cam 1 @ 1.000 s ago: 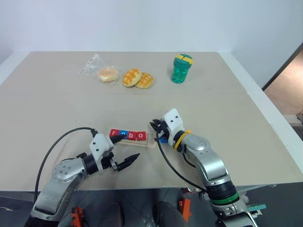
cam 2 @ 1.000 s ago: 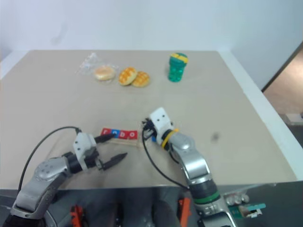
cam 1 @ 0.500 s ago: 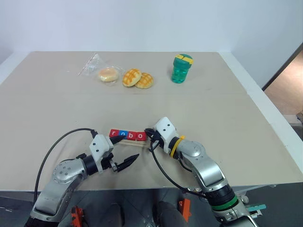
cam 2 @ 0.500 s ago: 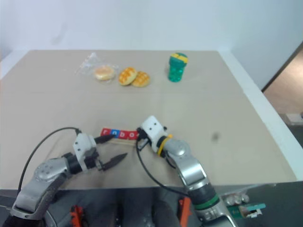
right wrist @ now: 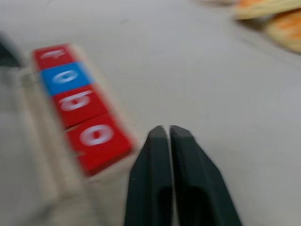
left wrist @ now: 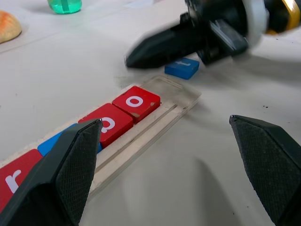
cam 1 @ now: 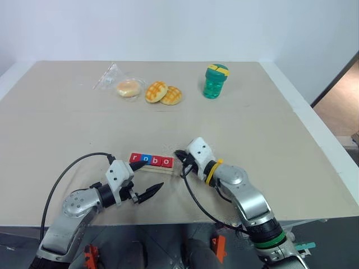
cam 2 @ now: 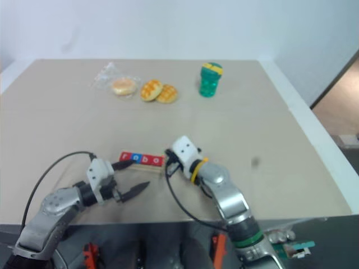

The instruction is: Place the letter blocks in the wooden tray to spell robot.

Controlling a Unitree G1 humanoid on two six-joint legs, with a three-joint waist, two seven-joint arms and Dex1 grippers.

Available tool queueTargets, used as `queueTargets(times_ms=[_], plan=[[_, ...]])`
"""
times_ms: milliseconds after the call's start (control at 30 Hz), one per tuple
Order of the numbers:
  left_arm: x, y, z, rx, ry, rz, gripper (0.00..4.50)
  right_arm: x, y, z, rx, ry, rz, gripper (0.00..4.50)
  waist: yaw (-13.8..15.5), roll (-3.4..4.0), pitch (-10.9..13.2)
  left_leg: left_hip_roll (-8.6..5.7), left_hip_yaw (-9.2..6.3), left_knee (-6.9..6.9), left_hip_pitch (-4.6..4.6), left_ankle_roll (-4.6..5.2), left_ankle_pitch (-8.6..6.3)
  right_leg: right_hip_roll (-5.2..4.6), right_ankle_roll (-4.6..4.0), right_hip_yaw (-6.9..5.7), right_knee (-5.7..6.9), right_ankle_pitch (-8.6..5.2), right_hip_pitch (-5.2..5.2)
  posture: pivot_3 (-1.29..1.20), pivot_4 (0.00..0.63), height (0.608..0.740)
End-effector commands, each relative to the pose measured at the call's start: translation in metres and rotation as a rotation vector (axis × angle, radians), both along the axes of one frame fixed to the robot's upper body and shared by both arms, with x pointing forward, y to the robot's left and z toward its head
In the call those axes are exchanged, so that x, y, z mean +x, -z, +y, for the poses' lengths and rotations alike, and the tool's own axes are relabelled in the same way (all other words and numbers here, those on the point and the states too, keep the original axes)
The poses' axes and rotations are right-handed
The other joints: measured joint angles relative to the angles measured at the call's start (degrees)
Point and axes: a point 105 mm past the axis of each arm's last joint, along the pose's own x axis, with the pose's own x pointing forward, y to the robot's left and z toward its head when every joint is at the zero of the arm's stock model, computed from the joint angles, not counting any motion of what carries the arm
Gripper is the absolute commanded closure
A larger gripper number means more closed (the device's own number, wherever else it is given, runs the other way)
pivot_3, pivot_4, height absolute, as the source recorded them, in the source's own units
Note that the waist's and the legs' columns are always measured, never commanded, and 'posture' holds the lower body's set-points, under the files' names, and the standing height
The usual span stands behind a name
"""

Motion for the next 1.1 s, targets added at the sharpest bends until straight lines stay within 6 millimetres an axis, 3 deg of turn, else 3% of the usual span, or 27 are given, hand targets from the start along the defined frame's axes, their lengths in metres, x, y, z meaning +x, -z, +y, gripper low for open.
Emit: queueTargets(times_ms=[33,133,300,400,533,667,900,967,1100], plan=[[-0.008,-0.013,-0.009,-0.003,0.085,-0.055,0.0,0.004,-0.039,-0.034,0.043,0.017,-0.097,2.98,0.1,0.0,0.0,-0.01,0.01,0.0,0.0,0.0,0.0,-0.04,0.01,0.01,0.0,0.0,0.02,0.0,0.15,0.74],[-0.015,-0.013,-0.013,-0.001,0.157,-0.034,0.0,-0.004,-0.031,-0.049,0.003,-0.068,-0.02,1.93,0.0,0.0,0.0,-0.04,0.04,0.01,0.01,0.01,-0.01,-0.07,0.02,0.03,-0.04,0.0,0.05,0.0,0.15,0.74],[-0.021,-0.012,-0.017,0.026,0.241,-0.021,0.0,-0.041,-0.006,-0.058,-0.092,-0.364,0.146,0.14,0.0,0.02,0.0,-0.07,-0.03,-0.06,0.02,0.08,-0.05,-0.02,-0.05,-0.03,-0.04,-0.11,0.06,0.0,0.15,0.74],[-0.021,-0.011,-0.018,0.034,0.257,-0.021,0.0,-0.038,-0.002,-0.055,-0.147,-0.483,0.16,0.06,-0.5,0.03,0.0,-0.01,0.03,-0.05,0.12,0.08,-0.05,0.06,-0.02,0.0,-0.03,-0.11,0.08,0.0,0.15,0.74],[-0.02,-0.011,-0.017,0.039,0.252,-0.026,0.0,-0.018,-0.008,-0.048,-0.148,-0.515,0.131,0.06,-1.0,0.06,0.1,0.08,0.06,-0.01,0.24,0.18,0.04,0.18,-0.12,0.02,-0.01,0.14,0.12,0.0,0.15,0.74],[-0.019,-0.011,-0.017,0.042,0.233,-0.031,0.0,-0.009,0.002,-0.044,-0.195,-0.555,0.124,0.06,-1.2,0.06,0.1,0.09,0.01,0.01,0.22,0.23,0.11,0.21,-0.12,-0.01,-0.01,0.19,0.15,0.0,0.15,0.74],[-0.022,-0.009,-0.014,0.041,0.187,-0.029,0.0,-0.006,0.021,-0.035,-0.211,-0.607,0.138,0.06,-1.2,0.07,0.1,0.02,0.03,-0.04,0.14,0.17,0.03,0.03,-0.17,0.07,-0.01,0.14,0.11,0.0,0.15,0.74],[-0.023,-0.009,-0.014,0.036,0.18,-0.028,0.0,-0.003,0.023,-0.035,-0.201,-0.597,0.137,0.29,-1.2,0.07,0.1,0.02,0.04,-0.04,0.14,0.16,0.02,-0.01,-0.17,0.09,-0.01,0.14,0.11,0.0,0.15,0.74],[-0.025,-0.011,-0.014,0.025,0.182,-0.023,0.0,-0.006,0.023,-0.036,-0.184,-0.612,0.152,0.29,-1.2,0.07,0.1,0.0,0.02,-0.02,0.14,0.16,0.02,-0.03,-0.16,0.05,-0.01,0.14,0.14,0.0,0.15,0.74]])
